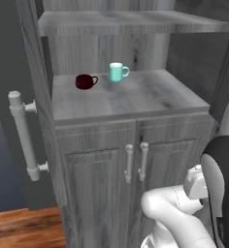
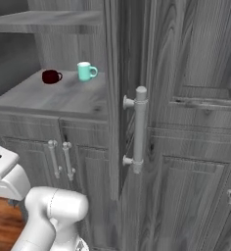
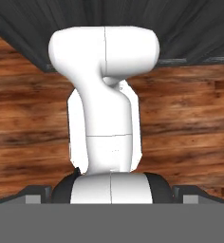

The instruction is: Pick the mug on the counter and place it in the cabinet with the handle facing the right, like the mugs already inside.

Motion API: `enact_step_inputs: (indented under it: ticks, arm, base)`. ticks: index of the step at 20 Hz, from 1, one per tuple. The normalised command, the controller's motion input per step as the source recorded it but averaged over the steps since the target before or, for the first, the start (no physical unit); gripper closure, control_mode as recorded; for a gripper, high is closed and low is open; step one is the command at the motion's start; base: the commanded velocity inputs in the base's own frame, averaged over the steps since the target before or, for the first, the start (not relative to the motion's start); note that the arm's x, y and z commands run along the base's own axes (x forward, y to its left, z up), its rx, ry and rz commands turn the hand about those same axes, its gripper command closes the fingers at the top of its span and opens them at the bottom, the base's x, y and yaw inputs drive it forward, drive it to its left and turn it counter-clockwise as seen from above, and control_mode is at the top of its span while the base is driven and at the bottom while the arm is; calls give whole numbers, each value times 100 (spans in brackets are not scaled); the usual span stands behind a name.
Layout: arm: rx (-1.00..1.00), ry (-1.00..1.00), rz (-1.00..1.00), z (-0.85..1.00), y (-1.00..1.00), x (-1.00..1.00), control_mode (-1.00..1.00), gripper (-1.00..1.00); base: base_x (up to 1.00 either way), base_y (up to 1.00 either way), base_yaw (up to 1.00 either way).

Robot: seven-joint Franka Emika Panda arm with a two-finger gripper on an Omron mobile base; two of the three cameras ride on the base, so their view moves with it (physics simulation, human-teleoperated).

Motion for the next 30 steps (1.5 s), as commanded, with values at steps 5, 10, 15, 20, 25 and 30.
enact_step_inputs:
  ticks: [5, 10, 15, 20, 25, 30]
  arm:
    - [0, 0, 0, 0, 0, 0, 100, -100]
    - [0, 0, 0, 0, 0, 0, 100, -100]
    - [0, 0, 0, 0, 0, 0, 100, -100]
    - [0, 0, 0, 0, 0, 0, 100, -100]
    - [0, 0, 0, 0, 0, 0, 100, -100]
    - [0, 0, 0, 0, 0, 0, 100, -100]
  base:
    - [-37, 10, -3]
    - [-38, 8, -4]
    - [-27, 4, -2]
    - [0, -1, -2]
    - [-11, 0, -42]
    - [-14, 0, -46]
